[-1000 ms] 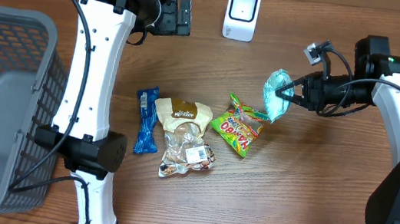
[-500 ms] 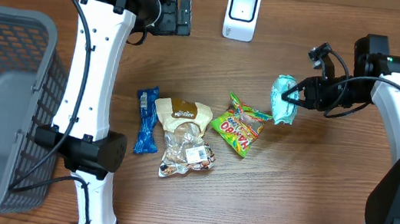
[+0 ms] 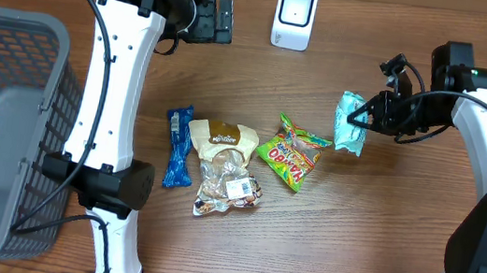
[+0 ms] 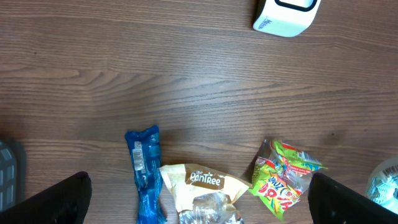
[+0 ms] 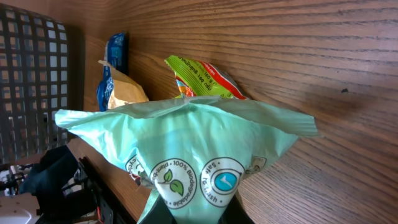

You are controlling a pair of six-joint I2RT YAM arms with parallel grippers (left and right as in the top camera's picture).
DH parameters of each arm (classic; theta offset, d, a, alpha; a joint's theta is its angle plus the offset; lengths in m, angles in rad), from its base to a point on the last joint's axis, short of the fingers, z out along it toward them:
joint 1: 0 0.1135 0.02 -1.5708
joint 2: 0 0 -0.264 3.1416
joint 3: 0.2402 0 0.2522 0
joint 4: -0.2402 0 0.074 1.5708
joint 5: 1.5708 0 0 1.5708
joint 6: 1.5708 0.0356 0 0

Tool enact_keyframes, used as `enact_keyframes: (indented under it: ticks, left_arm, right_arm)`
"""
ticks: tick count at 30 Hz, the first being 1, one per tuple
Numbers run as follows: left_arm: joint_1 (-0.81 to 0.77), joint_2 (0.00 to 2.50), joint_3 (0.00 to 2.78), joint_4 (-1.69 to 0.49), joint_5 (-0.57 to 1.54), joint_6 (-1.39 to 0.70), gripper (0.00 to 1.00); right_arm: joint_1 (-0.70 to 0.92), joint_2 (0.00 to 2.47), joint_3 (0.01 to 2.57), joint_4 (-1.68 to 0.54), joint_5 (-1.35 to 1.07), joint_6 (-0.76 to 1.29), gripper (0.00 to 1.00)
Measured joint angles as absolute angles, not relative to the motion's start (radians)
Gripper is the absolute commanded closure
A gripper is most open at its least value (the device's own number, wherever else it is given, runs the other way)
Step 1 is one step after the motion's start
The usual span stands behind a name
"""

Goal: Scan the item barcode
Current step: 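Lower the mint-green packet to the table right of the candy bag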

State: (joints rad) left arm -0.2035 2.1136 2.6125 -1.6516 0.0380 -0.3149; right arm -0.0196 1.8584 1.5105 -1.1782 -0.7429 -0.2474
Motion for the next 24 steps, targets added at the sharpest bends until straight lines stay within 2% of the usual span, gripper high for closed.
enact_keyframes:
  ticks: [18,22,24]
  left_arm:
    - [-0.204,2.114,2.613,-1.652,0.038,-0.315,0.0]
    - [-0.204,2.114,2.613,-1.652,0.038,-0.315,0.0]
    - [-0.204,2.114,2.613,-1.652,0.038,-0.315,0.0]
  right_arm:
    - [-0.02,1.858,1.51,-1.176,-0.627,-0.106,0.96]
    - [-0.019,1.858,1.51,-1.159,-0.482,0.004,0.96]
    - [-0.019,1.858,1.51,-1.159,-0.38,0.064,0.9]
